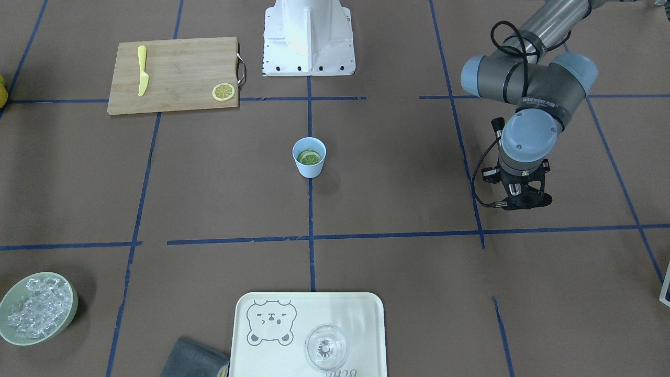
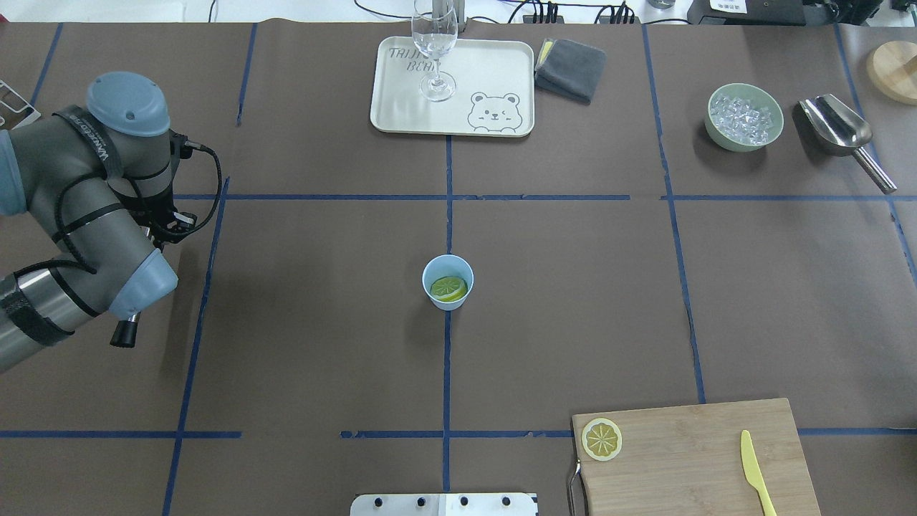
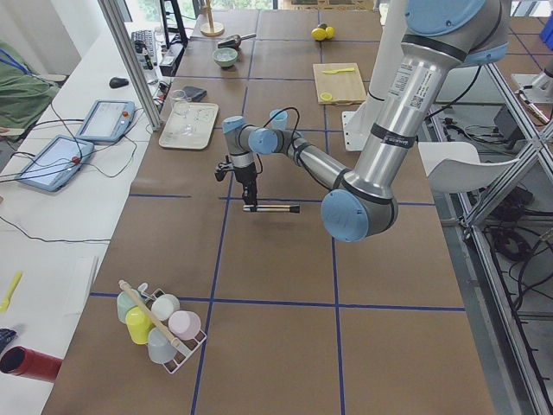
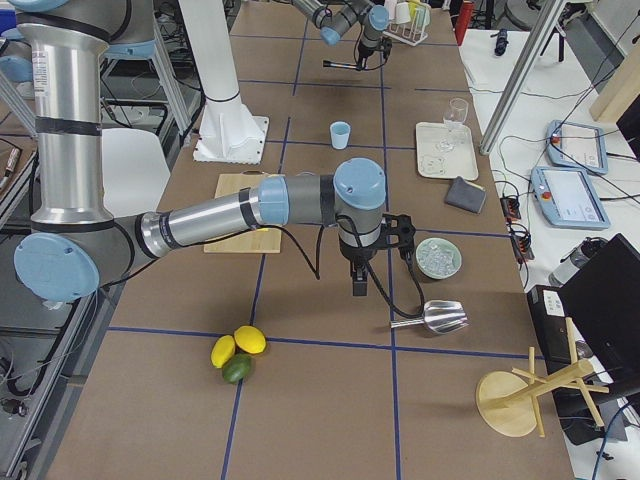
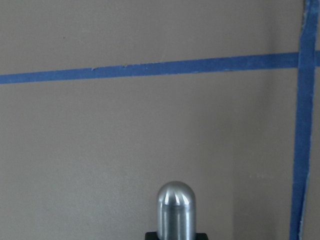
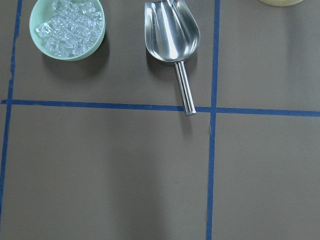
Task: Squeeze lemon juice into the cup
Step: 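Lower the muddler upright onto the table with the left gripper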
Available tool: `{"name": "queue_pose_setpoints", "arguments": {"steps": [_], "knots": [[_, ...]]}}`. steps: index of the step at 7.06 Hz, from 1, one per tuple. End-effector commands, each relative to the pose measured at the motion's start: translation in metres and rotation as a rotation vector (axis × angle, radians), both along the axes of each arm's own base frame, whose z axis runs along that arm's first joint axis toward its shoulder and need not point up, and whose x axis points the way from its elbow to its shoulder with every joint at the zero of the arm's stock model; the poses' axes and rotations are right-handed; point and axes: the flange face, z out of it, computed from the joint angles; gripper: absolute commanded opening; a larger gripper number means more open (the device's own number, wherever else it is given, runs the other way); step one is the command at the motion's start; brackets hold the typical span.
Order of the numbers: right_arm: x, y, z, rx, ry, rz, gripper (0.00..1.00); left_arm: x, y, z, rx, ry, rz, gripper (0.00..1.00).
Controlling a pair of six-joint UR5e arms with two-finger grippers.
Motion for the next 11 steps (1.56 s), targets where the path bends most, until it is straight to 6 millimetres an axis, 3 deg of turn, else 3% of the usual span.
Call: {"name": "queue_pose_setpoints", "arguments": {"steps": [1, 2, 3, 4, 5, 7, 8, 11], "knots": [[0.000, 0.000, 0.000, 0.000, 0.000, 0.000, 1.00, 0.008, -0.006, 0.013, 0.007, 0.005, 0.002, 0.00], [0.000, 0.000, 0.000, 0.000, 0.000, 0.000, 1.00, 0.008, -0.006, 0.016, 0.014, 0.012, 0.003, 0.00], [0.000, -0.001, -0.001, 0.001, 0.000, 0.000, 1.00, 0.009, -0.007, 0.019, 0.011, 0.009, 0.003, 0.32], [0.000, -0.001, -0.001, 0.001, 0.000, 0.000, 1.00, 0.010, -0.007, 0.020, 0.016, 0.014, 0.003, 0.74], [0.000, -0.001, -0.001, 0.001, -0.002, 0.000, 1.00, 0.010, -0.007, 0.020, 0.017, 0.015, 0.003, 1.00], [0.000, -0.001, -0.001, 0.000, -0.002, 0.001, 1.00, 0.007, -0.008, 0.015, 0.026, 0.020, 0.003, 1.00], [0.000, -0.001, -0.001, 0.001, -0.002, 0.000, 1.00, -0.007, -0.014, 0.001, 0.050, 0.042, -0.016, 1.00], [0.000, 0.000, 0.000, 0.000, -0.002, 0.000, 1.00, -0.093, -0.031, -0.082, 0.163, 0.122, -0.115, 1.00]]}}
